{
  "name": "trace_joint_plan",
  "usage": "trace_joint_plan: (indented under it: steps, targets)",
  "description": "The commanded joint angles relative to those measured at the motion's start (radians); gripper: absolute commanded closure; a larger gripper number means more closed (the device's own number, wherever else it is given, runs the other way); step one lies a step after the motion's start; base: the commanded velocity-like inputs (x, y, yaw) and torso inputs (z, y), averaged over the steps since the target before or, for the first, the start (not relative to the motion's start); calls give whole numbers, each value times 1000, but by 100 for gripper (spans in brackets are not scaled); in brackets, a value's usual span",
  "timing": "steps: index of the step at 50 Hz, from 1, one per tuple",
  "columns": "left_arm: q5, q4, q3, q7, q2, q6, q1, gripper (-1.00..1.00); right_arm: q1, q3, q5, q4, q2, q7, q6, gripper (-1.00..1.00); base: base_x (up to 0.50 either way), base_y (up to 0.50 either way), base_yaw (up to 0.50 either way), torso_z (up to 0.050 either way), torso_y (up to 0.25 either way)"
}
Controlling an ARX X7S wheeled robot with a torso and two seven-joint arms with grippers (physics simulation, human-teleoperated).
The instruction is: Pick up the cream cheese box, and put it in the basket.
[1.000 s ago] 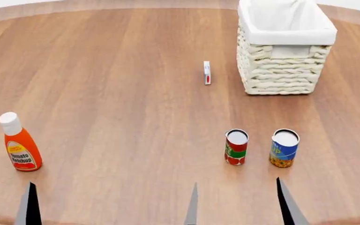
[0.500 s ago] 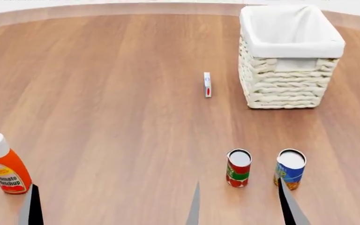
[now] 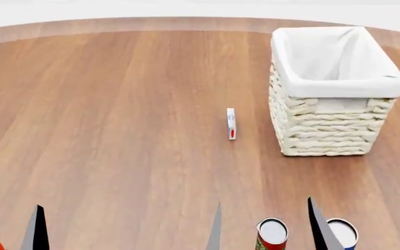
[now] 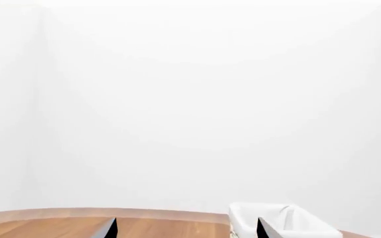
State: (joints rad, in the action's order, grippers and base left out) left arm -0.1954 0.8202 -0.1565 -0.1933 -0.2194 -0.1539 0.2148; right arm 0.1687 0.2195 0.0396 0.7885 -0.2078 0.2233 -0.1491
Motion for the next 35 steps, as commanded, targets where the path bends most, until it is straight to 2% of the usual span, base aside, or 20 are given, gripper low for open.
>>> trace_joint_plan:
  steps: [1,35]
  targets:
    - [-1,-1,-6,-8,-8,2,-2,-100,-3,6,3,2,-7,8,-2,-100,398,0,0,0,0]
    - [-14,-12,-30,-48,-46,15,-13,-100,-12,20,14,-5,-27,30,-1,-100,399,0,0,0,0]
